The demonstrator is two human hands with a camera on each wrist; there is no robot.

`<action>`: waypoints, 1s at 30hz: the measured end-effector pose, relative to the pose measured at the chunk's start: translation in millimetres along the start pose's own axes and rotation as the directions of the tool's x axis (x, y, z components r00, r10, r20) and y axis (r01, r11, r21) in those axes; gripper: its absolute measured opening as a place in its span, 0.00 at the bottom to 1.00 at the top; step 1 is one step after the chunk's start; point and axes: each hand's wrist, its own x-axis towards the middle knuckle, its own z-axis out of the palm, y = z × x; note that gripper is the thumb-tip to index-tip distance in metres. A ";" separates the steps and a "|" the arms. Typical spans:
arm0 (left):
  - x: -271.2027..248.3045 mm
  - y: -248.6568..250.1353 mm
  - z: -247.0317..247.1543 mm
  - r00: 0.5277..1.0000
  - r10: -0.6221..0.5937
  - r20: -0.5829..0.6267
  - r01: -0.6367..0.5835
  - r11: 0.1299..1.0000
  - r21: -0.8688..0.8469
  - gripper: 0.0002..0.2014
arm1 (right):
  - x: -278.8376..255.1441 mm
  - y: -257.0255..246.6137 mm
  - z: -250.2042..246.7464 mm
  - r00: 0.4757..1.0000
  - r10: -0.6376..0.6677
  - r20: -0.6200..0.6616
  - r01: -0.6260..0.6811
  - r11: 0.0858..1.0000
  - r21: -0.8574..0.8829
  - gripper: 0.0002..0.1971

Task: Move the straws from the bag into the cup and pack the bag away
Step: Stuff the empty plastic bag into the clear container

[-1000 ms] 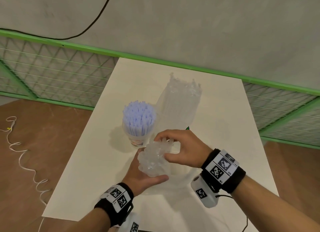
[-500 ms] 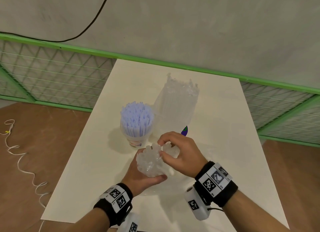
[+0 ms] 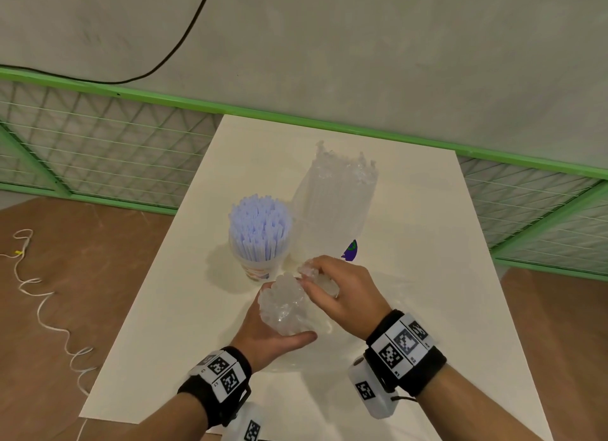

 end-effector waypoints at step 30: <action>1.0 3.0 1.7 1.000 0.022 -0.009 -0.023 0.997 -0.075 0.42 | 128.3 -45.3 -172.1 0.802 -0.003 -0.597 0.183 0.953 0.241 0.09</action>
